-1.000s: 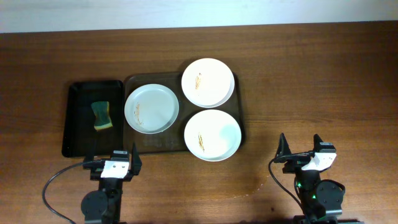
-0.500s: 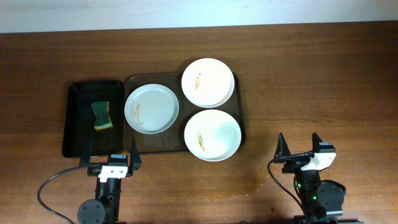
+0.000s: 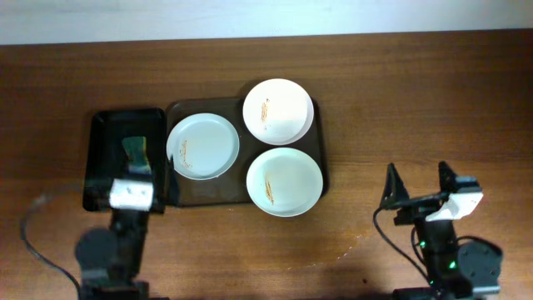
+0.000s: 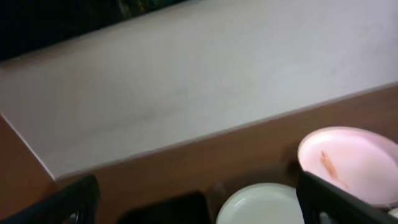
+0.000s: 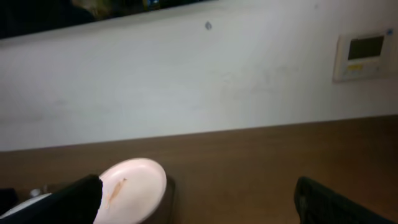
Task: Clean dirty plates on tray and stack at the side
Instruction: 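Move left gripper to the sponge and right gripper to the left plate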
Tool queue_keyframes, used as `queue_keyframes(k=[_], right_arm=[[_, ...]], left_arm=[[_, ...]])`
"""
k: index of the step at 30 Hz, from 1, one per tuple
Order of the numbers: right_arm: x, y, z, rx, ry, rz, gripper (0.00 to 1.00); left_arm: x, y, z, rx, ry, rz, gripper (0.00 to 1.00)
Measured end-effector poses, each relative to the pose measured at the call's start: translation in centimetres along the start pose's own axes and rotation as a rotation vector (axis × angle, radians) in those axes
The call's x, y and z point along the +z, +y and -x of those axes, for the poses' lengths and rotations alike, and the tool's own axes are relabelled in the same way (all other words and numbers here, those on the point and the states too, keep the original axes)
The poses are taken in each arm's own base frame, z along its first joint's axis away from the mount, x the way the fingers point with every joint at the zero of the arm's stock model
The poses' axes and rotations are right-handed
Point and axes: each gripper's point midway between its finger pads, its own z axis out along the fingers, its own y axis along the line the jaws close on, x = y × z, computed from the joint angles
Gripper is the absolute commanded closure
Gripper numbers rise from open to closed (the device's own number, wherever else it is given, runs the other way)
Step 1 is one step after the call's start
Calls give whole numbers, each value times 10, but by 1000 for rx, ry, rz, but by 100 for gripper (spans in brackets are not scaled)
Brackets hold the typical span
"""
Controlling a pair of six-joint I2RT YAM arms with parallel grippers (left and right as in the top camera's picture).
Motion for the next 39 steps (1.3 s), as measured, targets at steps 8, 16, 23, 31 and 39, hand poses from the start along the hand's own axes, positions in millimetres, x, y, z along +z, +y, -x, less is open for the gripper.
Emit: queue_keyframes(k=[8,16,23,31,39], right_arm=[[52,4,7,16,364,-29,2],[115,12,-22,69,866,-11,2],[188,54,-62,228,894,232,15],[214,194,-129,246,926,323,34],[203,264,-245,168,1027,222,48]], left_arm=[[87,10,25,-55,440,-152,1],[126,-24,-54,-149,871,-354,1],[139,-55,-95,-256,969,-480,1],[111,46,-135,-561,1185,47,8],[82,103,-197,-645,1350,281,10]])
